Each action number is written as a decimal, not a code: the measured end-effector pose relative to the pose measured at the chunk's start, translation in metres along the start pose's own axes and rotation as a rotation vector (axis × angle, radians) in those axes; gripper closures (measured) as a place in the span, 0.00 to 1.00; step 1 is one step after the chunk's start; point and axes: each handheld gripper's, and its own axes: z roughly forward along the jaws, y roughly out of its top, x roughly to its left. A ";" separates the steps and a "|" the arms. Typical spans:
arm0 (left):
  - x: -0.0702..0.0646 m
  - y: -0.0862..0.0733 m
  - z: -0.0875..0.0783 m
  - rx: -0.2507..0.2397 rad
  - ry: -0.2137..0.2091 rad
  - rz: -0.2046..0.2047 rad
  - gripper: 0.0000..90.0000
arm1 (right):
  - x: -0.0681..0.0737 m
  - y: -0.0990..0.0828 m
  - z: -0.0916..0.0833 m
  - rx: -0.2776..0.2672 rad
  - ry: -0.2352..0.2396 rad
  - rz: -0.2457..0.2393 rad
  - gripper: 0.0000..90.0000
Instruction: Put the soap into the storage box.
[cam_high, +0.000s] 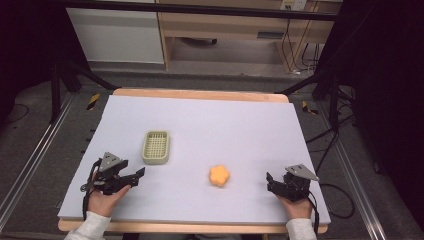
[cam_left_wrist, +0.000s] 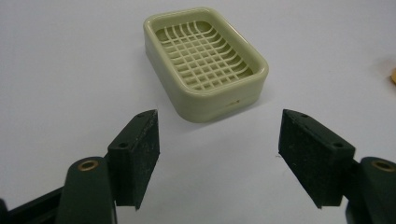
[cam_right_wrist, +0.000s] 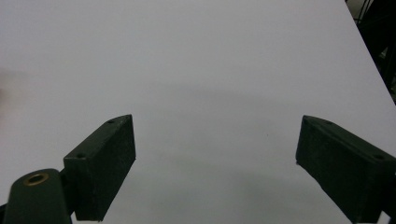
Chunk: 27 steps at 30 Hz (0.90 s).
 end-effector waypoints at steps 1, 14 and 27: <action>-0.001 0.001 0.000 0.001 -0.002 0.003 0.32 | 0.000 0.000 0.000 0.002 0.001 -0.004 0.14; -0.021 0.007 0.005 0.003 -0.045 0.041 0.31 | 0.000 0.001 0.001 -0.006 0.000 -0.009 0.14; -0.042 0.018 0.017 0.014 -0.085 0.094 0.31 | 0.001 0.001 0.002 -0.005 -0.001 -0.008 0.13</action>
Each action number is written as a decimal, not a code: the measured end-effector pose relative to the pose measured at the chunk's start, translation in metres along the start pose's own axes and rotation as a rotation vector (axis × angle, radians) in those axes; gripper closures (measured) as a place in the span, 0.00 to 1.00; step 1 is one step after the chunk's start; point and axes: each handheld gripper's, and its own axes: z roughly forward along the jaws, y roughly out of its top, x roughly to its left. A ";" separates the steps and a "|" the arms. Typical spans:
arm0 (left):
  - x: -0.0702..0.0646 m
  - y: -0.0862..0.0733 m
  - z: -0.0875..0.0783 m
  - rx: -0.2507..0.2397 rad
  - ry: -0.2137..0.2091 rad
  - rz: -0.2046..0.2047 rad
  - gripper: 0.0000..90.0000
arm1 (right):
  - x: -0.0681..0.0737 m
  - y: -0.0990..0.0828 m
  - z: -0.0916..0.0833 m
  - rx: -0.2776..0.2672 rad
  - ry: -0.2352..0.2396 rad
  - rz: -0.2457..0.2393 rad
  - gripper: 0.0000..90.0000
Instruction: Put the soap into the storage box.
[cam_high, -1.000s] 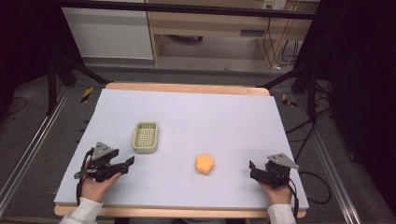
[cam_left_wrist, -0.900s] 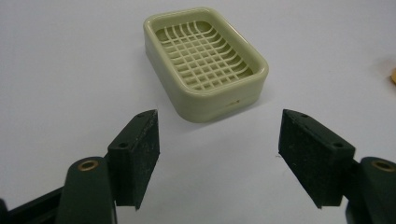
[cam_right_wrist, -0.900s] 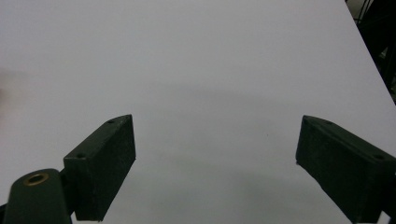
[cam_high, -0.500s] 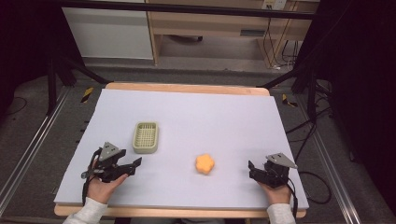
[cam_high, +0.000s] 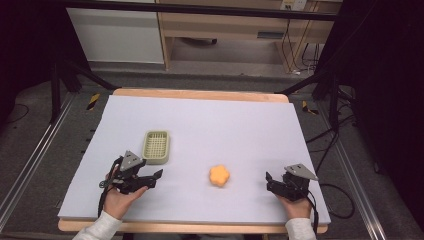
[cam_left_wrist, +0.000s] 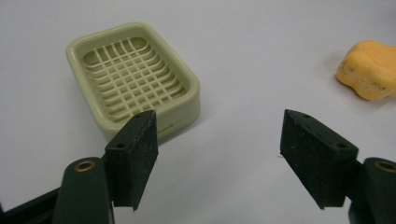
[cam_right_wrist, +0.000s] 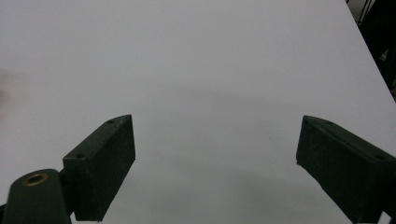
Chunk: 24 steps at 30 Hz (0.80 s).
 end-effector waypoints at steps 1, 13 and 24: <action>-0.001 0.001 0.000 0.001 -0.003 0.005 0.31 | 0.000 0.000 0.000 -0.003 0.000 0.002 0.13; -0.015 0.014 0.005 0.005 -0.034 0.045 0.31 | 0.001 0.000 0.001 -0.003 -0.002 -0.007 0.13; -0.033 0.029 0.015 -0.002 -0.071 0.069 0.30 | 0.001 0.000 0.001 -0.003 0.000 -0.005 0.13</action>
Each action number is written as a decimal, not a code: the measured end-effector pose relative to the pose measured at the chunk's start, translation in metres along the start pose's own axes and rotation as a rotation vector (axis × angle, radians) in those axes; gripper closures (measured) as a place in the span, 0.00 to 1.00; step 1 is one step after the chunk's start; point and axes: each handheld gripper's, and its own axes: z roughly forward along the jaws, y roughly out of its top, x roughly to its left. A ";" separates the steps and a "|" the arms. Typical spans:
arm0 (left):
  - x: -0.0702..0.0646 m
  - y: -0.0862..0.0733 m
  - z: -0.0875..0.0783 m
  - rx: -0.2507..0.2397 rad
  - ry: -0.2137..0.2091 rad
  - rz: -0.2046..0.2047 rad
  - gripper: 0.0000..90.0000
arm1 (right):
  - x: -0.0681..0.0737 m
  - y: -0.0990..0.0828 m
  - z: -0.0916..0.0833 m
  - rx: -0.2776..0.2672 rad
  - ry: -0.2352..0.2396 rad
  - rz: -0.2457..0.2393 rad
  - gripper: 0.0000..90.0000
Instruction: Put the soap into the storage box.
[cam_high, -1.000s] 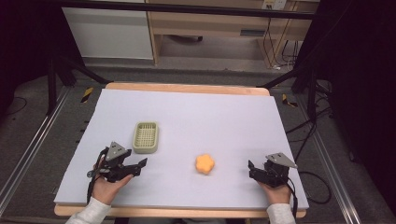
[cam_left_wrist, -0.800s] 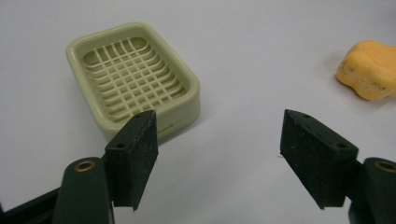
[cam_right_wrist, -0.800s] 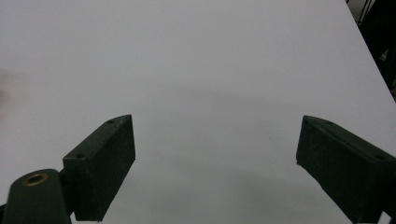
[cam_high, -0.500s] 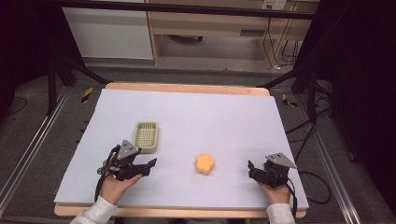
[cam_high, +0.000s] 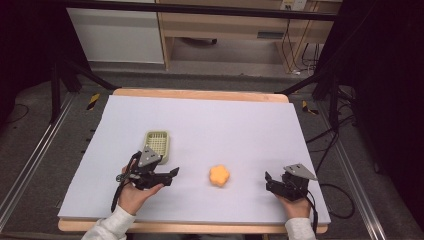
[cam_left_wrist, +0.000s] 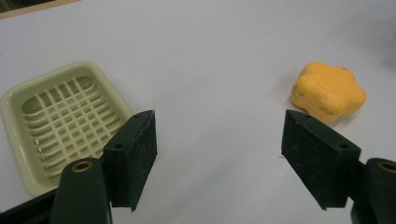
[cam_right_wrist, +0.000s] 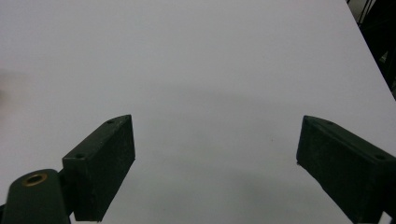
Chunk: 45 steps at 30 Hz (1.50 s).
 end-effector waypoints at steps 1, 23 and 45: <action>-0.002 0.001 0.001 0.001 -0.004 0.001 0.29 | 0.000 0.000 0.000 0.000 0.001 0.000 0.13; -0.032 0.021 0.028 0.034 -0.075 0.038 0.29 | 0.000 0.000 0.001 0.000 0.004 0.000 0.13; -0.059 0.033 0.054 0.074 -0.105 0.070 0.28 | 0.000 0.001 0.001 0.002 0.006 -0.004 0.13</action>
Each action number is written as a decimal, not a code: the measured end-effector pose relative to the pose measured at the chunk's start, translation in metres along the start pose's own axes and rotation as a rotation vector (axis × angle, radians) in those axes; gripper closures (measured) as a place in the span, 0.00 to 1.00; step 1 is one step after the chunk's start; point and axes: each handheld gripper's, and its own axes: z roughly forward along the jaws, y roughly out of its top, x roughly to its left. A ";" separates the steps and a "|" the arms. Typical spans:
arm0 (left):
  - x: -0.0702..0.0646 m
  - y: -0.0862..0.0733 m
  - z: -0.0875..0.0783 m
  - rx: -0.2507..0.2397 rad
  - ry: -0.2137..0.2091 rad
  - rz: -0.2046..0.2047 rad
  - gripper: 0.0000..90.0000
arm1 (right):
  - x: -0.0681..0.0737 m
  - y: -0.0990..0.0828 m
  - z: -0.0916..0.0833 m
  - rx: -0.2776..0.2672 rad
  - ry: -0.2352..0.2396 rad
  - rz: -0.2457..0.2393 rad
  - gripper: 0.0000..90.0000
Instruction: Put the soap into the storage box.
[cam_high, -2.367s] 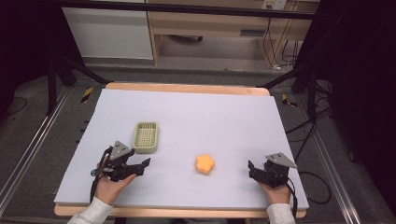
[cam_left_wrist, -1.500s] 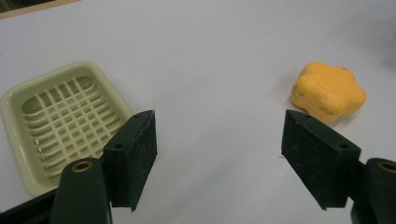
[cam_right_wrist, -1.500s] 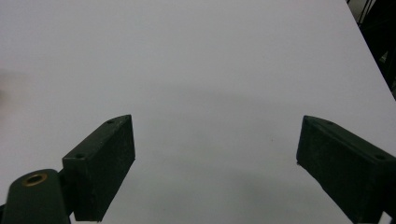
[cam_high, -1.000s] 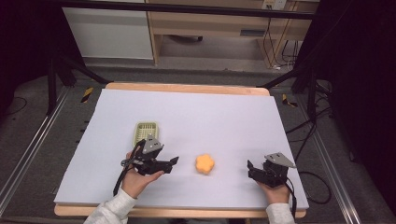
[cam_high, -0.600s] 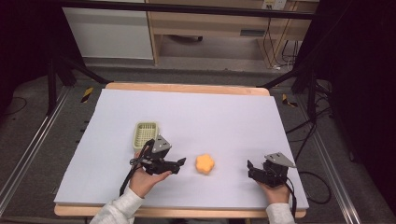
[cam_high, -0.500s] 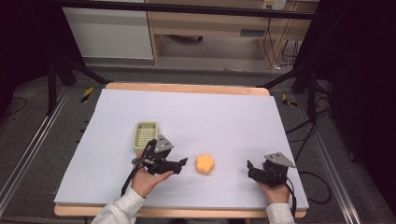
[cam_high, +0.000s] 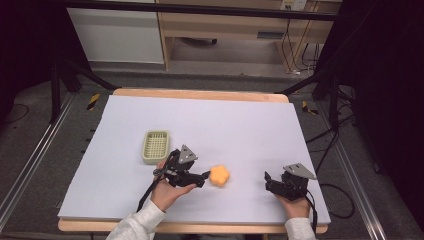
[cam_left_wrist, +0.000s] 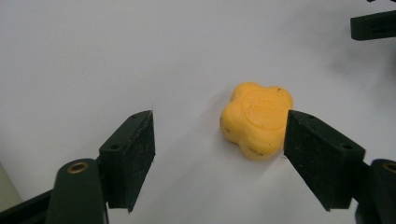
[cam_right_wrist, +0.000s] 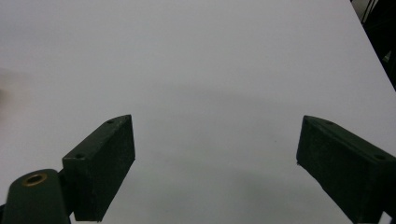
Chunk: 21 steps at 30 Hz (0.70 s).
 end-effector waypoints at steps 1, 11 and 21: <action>-0.001 0.000 0.001 0.002 -0.002 0.002 0.27 | 0.000 0.000 0.000 -0.001 0.000 0.001 0.13; -0.012 0.003 0.018 0.037 -0.005 0.029 0.27 | 0.000 0.000 0.000 0.001 0.001 0.001 0.13; -0.019 0.008 0.029 0.059 -0.022 0.031 0.25 | 0.000 0.000 0.000 0.001 0.003 0.002 0.13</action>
